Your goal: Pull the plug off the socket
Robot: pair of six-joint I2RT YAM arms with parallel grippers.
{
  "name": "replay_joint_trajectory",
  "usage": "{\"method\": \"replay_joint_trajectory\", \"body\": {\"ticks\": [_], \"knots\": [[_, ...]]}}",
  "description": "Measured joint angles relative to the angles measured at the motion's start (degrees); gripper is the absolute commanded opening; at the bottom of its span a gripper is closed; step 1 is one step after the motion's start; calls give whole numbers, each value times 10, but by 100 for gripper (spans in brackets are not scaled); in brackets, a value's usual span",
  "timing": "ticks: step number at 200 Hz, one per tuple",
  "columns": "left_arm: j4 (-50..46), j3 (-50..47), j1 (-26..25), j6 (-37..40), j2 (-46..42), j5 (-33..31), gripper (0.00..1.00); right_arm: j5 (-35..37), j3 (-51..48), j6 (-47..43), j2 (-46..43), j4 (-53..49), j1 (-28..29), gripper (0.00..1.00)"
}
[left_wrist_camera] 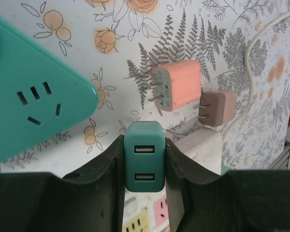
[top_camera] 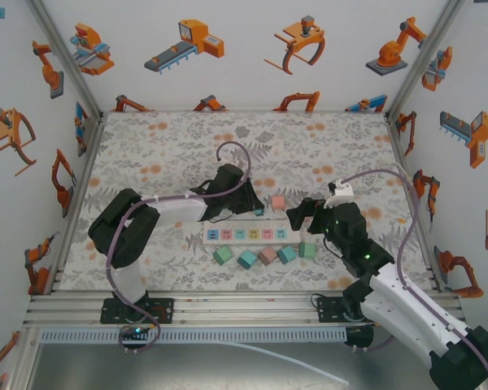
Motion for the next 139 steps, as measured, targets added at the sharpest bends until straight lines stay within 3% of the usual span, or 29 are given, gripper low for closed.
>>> {"method": "replay_joint_trajectory", "body": {"ticks": [24, 86, 130, 139], "knots": [[33, -17, 0, 1, 12, -2, 38, 4, 0, 0, -7, -14, 0, 88], [62, -35, 1, 16, 9, -11, 61, 17, 0, 0, -12, -37, 0, 89], [-5, -36, 1, 76, -55, -54, 74, 68, 15, -19, -11, -59, 0, 90], [-23, -36, 0, 95, -79, -65, 76, 85, 23, -26, -7, -64, 0, 94]]}}
